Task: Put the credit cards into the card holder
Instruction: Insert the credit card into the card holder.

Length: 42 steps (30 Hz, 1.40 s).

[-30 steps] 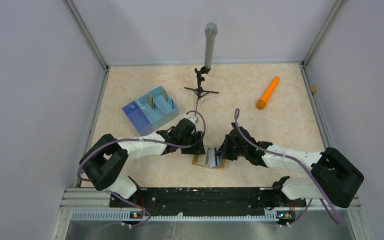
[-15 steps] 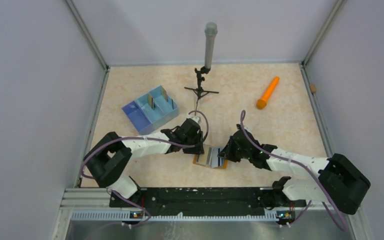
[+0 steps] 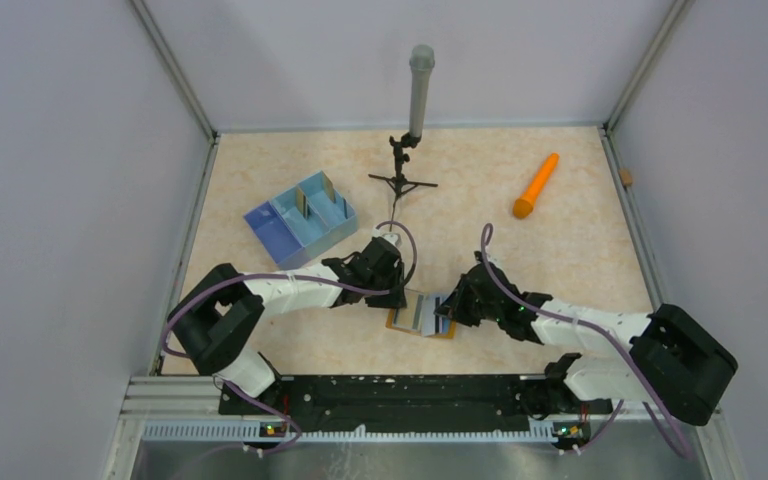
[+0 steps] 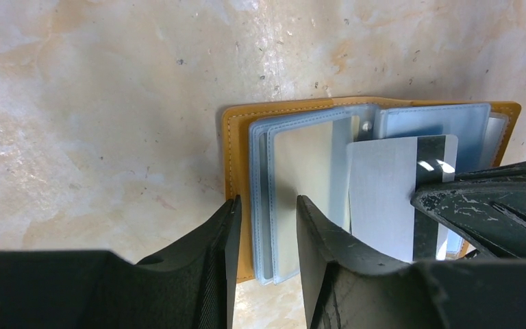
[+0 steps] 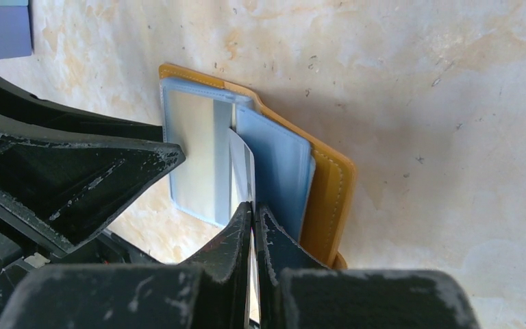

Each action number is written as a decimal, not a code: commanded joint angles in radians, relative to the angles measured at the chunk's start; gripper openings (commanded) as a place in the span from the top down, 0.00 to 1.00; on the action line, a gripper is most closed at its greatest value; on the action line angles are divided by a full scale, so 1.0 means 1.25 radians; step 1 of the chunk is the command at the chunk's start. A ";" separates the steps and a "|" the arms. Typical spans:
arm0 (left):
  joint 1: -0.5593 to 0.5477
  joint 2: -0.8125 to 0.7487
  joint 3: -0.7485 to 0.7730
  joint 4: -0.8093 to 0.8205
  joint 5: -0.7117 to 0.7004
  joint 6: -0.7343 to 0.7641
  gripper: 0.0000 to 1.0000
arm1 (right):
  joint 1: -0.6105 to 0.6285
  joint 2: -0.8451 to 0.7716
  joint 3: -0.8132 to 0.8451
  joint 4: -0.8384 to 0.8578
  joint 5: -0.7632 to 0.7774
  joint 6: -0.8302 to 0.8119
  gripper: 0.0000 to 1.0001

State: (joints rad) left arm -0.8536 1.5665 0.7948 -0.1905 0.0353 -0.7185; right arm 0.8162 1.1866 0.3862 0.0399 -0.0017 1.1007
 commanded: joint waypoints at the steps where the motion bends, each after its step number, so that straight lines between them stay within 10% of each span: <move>1: -0.008 0.035 -0.021 -0.025 -0.003 -0.012 0.61 | 0.006 0.026 -0.014 0.003 0.043 0.002 1.00; 34: -0.008 0.005 -0.042 -0.001 0.039 -0.038 0.66 | 0.006 0.181 0.012 0.088 0.064 -0.020 1.00; 42: -0.007 -0.044 -0.041 -0.019 0.026 -0.053 0.63 | 0.017 0.108 0.075 -0.061 0.114 -0.082 0.78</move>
State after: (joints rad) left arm -0.8520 1.5490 0.7712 -0.1764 0.0395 -0.7616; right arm 0.8188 1.3540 0.4297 0.1654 0.0734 1.0809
